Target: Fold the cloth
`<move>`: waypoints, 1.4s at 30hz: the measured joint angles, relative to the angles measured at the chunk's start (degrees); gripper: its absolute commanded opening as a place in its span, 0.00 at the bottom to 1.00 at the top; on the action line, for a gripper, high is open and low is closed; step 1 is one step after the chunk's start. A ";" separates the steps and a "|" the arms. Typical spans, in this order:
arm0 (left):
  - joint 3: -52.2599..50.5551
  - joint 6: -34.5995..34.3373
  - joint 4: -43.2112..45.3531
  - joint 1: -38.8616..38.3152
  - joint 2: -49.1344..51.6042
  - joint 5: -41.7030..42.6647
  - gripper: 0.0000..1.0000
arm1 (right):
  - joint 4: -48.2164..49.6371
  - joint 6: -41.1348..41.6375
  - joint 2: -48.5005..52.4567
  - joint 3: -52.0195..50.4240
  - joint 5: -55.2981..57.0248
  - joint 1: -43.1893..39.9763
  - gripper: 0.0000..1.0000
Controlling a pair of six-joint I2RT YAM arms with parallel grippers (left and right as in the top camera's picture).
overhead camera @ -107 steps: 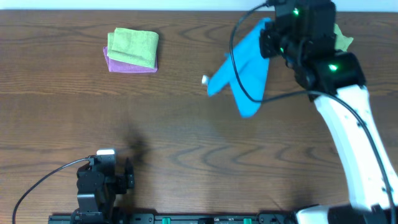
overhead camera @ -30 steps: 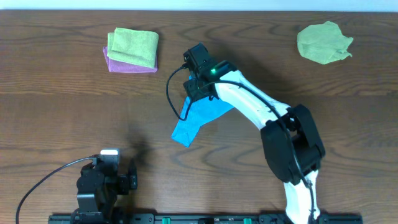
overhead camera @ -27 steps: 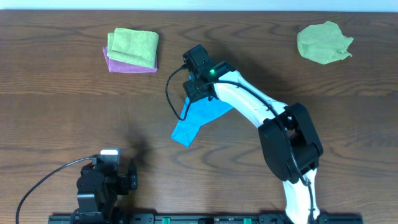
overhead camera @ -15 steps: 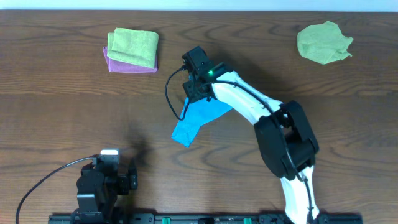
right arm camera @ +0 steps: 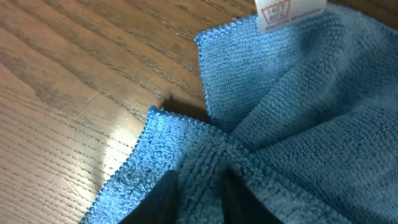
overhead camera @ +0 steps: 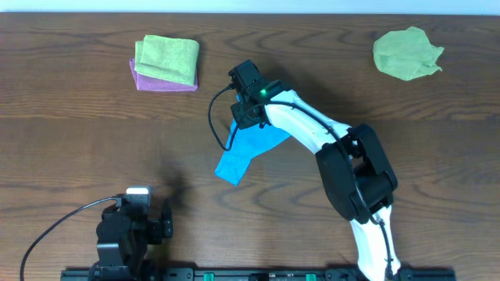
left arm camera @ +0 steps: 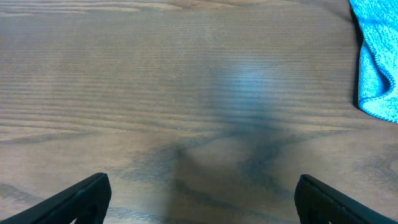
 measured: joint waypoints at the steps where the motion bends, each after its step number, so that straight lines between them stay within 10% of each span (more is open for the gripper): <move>1: 0.00 0.00 0.00 0.00 0.00 0.00 0.95 | 0.00 0.04 0.00 0.00 0.00 0.00 0.29; 5: 0.00 0.00 0.00 0.00 0.00 0.00 0.95 | -0.04 0.15 0.00 0.00 -0.04 0.00 0.43; 23: 0.00 0.00 0.00 0.00 0.00 0.00 0.95 | -1.05 0.13 0.98 0.02 0.11 0.00 0.01; 42: 0.00 0.00 0.00 0.00 0.00 0.00 0.96 | -10.14 0.22 -3.02 4.85 5.38 0.00 0.01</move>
